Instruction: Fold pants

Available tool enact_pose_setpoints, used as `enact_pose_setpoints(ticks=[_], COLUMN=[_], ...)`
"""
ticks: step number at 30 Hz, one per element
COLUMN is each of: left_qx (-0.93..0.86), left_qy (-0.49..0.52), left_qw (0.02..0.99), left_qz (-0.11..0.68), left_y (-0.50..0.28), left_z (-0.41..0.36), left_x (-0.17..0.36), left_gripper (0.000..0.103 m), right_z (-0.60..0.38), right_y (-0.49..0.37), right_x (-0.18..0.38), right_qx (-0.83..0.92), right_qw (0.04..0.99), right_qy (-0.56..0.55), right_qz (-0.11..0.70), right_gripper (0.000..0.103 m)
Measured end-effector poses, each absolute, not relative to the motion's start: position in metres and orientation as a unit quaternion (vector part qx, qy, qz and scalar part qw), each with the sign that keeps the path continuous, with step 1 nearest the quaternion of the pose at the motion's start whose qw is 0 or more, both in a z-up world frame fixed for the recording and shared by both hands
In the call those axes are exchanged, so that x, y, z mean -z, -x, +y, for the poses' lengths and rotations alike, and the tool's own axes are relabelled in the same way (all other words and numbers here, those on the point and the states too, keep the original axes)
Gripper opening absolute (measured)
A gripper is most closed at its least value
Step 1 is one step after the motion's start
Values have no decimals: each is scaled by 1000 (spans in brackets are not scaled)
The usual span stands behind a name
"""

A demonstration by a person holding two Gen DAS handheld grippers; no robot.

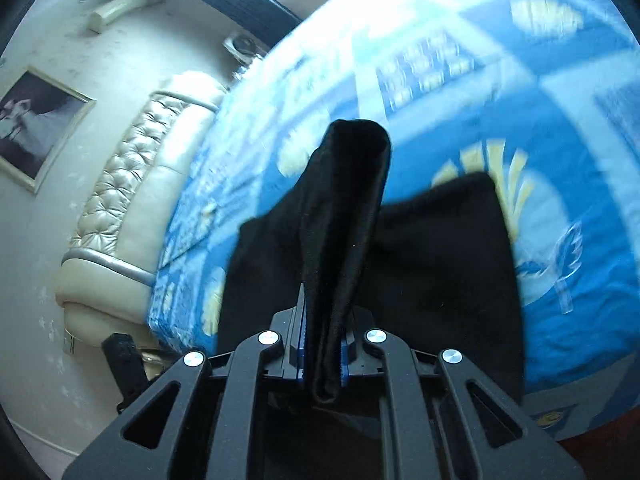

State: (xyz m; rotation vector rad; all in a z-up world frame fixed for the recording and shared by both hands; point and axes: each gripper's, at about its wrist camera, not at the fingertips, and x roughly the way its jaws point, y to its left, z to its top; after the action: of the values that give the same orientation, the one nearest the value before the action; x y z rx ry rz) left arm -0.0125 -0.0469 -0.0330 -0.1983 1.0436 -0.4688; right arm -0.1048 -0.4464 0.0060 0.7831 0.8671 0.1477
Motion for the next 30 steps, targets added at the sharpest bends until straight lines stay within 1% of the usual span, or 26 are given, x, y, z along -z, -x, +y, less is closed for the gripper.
enact_pose_setpoints(ticks=[3,7,14,23,26,27,28,29,30], left_qx=[228,232,219,218,226,231,242,249,258], left_qy=[87,77,43,23,31,37,51,62,76], left_qw=[836,830,817,816,814,812,812,814,815], left_qz=[491,501,532,535,535,534,528,522,513], left_y=[14,12,6,2,2,2,4,6,8], left_z=[-58,-74,-88,-94,-89,-85,-78,-71,-63], left_x=[33,41,63,70,66,62,55,50,44], left_gripper=[91,91,91,95,95,95,95,95,95], right_z=[-461,-475,-489,-503,-509,-512,-514,-515,-520], right_y=[112,117,120,131,137,142,147,149,158], right_x=[1,37,83,102,99,93,87,80,72], right_qx=[-54,-31,-44,-69,-73,-68,-59,-53,-48], right_qw=[831,813,787,768,764,767,771,774,778], right_qy=[-371,-388,-445,-499,-507,-506,-503,-502,-501], right_qz=[412,434,424,396,392,389,386,383,377], right_gripper=[11,11,12,11,12,18,21,34,55])
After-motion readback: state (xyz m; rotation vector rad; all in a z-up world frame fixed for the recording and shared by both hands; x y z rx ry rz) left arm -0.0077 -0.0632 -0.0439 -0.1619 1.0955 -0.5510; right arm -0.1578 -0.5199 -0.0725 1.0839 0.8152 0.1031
